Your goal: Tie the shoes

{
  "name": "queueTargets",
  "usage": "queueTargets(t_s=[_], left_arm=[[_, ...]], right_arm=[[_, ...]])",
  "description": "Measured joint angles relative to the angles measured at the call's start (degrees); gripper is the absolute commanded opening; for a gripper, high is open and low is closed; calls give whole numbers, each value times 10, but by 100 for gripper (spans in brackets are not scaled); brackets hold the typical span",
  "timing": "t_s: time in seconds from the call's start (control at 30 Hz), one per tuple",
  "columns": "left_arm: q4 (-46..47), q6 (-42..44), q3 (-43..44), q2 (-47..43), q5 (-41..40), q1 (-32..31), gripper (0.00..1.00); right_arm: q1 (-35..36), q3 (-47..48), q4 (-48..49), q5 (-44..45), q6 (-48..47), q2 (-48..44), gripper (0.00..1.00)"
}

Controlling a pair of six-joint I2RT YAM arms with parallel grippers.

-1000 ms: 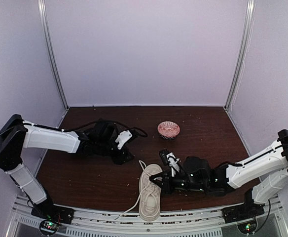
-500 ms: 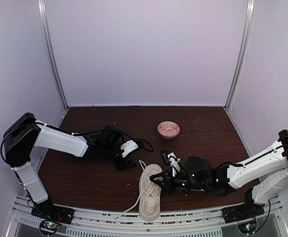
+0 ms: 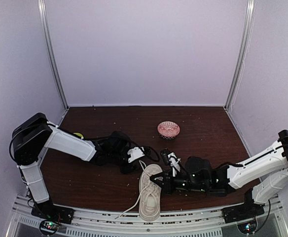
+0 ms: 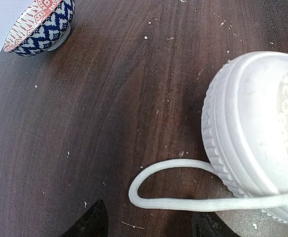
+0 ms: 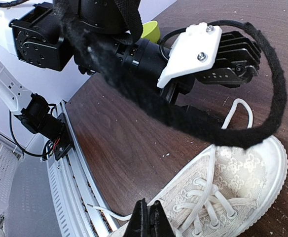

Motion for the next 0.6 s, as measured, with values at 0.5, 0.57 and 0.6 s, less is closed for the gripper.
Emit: queueTargets(t_s=[0.5, 0.57, 0.6], left_arm=[[16, 41, 26, 31, -5, -9, 41], [17, 43, 28, 33, -5, -12, 19], [17, 45, 29, 33, -5, -14, 11]], right_arm=[[0, 0, 6, -8, 0, 11, 0], [0, 0, 7, -10, 0, 13, 0], [0, 0, 7, -12, 0, 14, 0]])
